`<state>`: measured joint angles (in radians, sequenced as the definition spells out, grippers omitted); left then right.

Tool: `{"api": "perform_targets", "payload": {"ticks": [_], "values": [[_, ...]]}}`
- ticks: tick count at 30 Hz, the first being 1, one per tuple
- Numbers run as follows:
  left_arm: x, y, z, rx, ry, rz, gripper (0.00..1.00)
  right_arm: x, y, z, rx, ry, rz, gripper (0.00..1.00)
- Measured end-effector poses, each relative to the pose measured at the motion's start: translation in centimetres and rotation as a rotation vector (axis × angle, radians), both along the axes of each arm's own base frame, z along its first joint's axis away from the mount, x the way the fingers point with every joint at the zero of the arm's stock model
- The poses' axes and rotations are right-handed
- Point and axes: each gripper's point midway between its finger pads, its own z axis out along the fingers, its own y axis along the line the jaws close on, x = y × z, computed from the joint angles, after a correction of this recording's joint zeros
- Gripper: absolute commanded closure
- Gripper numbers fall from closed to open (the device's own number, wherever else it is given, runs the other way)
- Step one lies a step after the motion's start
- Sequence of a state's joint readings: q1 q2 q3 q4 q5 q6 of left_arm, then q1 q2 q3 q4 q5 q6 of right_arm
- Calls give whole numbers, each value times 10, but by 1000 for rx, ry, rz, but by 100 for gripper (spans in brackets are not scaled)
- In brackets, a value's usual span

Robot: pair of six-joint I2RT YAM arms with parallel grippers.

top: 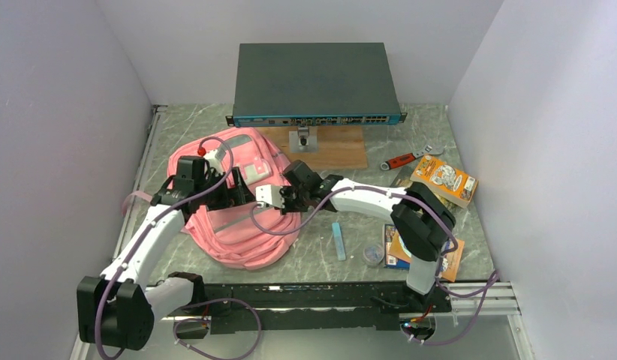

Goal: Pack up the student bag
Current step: Unzip the student bag at the center of the board.

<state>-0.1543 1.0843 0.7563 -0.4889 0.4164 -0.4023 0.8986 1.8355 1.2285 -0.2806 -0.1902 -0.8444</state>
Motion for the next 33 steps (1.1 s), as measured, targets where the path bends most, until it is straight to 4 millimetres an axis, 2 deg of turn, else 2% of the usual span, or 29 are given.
{"api": "perform_targets", "payload": {"ticks": [3,6,10,13,15,19,25,33], "values": [[3,11,7,32,-37,57,0,-13,-10,0,34,47,-71,100],[2,24,25,49,-113,148,0,-25,-19,1,71,105,-153,100],[-15,38,34,15,-172,278,0,-27,-19,5,136,185,-280,100],[-31,41,19,-27,-150,344,0,-30,-18,2,175,232,-342,100],[-42,42,0,-45,-104,375,1,-32,-17,0,197,263,-376,100],[-51,41,-28,-61,-28,406,6,-38,-16,2,224,321,-439,100],[-48,34,-36,-123,-15,421,8,-59,-15,5,234,415,-511,100],[-46,30,-33,-166,-27,425,8,-90,-3,6,236,543,-599,100]]}}
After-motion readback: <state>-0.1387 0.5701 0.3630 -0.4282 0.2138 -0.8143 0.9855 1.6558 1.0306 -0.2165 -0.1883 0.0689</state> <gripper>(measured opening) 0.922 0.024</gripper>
